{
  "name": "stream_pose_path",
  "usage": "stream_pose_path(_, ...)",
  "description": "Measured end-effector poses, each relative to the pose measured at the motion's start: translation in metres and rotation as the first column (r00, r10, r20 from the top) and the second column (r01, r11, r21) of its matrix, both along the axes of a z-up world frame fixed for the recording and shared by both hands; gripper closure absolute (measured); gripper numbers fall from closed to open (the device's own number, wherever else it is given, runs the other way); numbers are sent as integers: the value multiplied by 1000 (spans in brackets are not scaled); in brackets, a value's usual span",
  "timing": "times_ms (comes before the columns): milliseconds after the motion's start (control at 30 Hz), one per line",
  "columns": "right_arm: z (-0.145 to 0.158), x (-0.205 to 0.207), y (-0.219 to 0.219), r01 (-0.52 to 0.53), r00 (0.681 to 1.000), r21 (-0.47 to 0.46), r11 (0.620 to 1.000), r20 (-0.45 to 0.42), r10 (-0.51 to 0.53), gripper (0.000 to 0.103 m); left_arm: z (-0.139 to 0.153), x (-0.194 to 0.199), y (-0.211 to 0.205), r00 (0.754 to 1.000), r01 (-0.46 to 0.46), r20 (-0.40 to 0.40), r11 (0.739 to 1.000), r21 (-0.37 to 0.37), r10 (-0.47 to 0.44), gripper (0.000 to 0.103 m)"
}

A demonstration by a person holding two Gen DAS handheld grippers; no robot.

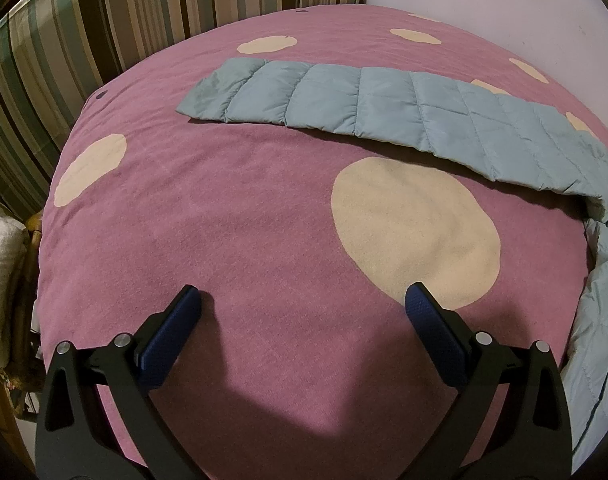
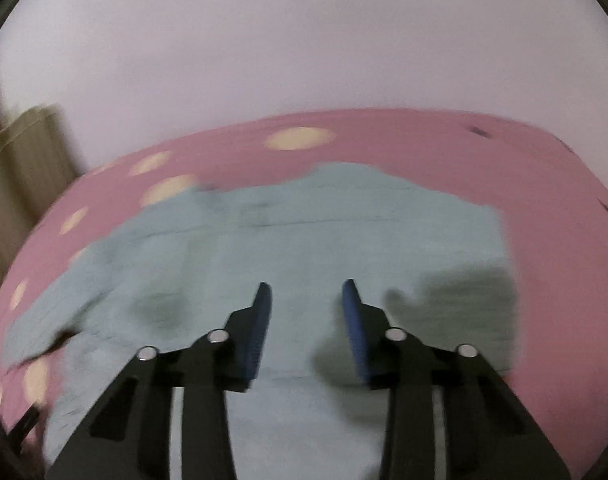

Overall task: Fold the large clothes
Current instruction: 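Grasp the jacket side edge with the right tool and fold it inward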

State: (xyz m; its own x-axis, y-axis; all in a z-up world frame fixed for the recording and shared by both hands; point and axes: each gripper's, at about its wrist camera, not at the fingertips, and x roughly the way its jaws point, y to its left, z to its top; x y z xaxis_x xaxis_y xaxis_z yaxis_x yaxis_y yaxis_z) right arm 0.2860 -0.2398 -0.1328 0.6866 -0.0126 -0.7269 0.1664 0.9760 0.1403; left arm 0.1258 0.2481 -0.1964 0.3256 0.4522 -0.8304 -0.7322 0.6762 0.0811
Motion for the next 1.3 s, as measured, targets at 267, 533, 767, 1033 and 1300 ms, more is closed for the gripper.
stream_pose_path(267, -69, 16, -33, 22, 988, -73, 997, -148, -33, 68, 0, 0, 0, 1000, 1, -6, 1000, 5, -1, 2)
stream_pose_path(533, -21, 43, -52, 70, 997, -54, 996, -35, -72, 67, 0, 2, 0, 1000, 2, -11, 1000, 9, -2, 2)
stream_pose_path(767, -55, 92, -71, 106, 984, -84, 991, -133, -117, 67, 0, 1, 0, 1000, 3, -10, 1000, 10, -3, 2)
stream_pose_path(1033, -58, 88, -72, 91, 984, -89, 992, -143, -103, 66, 0, 0, 1, 1000, 4, -11, 1000, 12, -4, 2)
stream_pose_path(1300, -36, 12, -49, 77, 995, -116, 990, -54, -84, 38, 0, 1, 1, 1000, 4, -12, 1000, 12, -4, 2)
